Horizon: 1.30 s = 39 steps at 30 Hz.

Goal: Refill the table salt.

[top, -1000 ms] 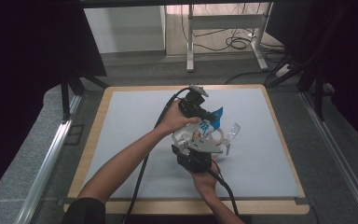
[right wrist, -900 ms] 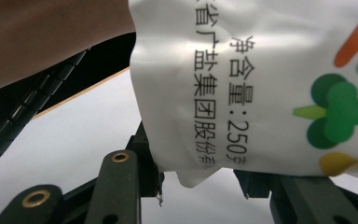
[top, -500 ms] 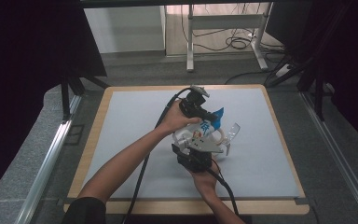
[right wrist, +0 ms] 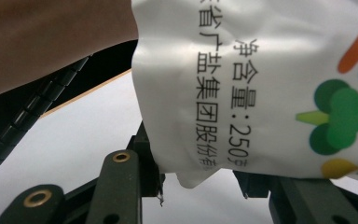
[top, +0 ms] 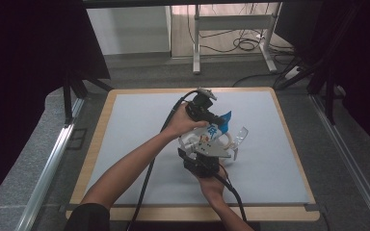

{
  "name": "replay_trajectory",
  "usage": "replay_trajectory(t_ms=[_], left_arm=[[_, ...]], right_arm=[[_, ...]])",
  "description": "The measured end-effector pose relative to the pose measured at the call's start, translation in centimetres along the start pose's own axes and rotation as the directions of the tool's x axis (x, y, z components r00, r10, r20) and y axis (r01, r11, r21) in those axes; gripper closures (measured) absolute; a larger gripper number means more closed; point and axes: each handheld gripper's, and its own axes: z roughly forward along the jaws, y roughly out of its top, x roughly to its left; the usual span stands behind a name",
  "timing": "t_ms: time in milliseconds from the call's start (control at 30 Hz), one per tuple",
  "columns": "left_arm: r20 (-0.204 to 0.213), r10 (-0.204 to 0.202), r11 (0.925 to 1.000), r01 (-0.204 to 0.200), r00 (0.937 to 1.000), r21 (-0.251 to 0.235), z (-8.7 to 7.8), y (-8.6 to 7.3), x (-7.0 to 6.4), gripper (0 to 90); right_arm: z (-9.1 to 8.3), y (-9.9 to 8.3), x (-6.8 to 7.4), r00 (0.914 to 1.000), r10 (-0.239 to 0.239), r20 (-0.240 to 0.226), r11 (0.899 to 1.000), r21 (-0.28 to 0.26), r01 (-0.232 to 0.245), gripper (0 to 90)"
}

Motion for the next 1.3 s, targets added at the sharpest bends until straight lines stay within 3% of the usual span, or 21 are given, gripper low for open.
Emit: replay_trajectory(t_ms=[1300], left_arm=[[0.011, 0.005, 1.0000, -0.005, 0.9999, -0.004, 0.32, 0.19, 0.03, 90.0]], right_arm=[[-0.21, 0.07, -0.20, 1.0000, -0.002, 0.008, 1.000, -0.009, 0.002, 59.7]])
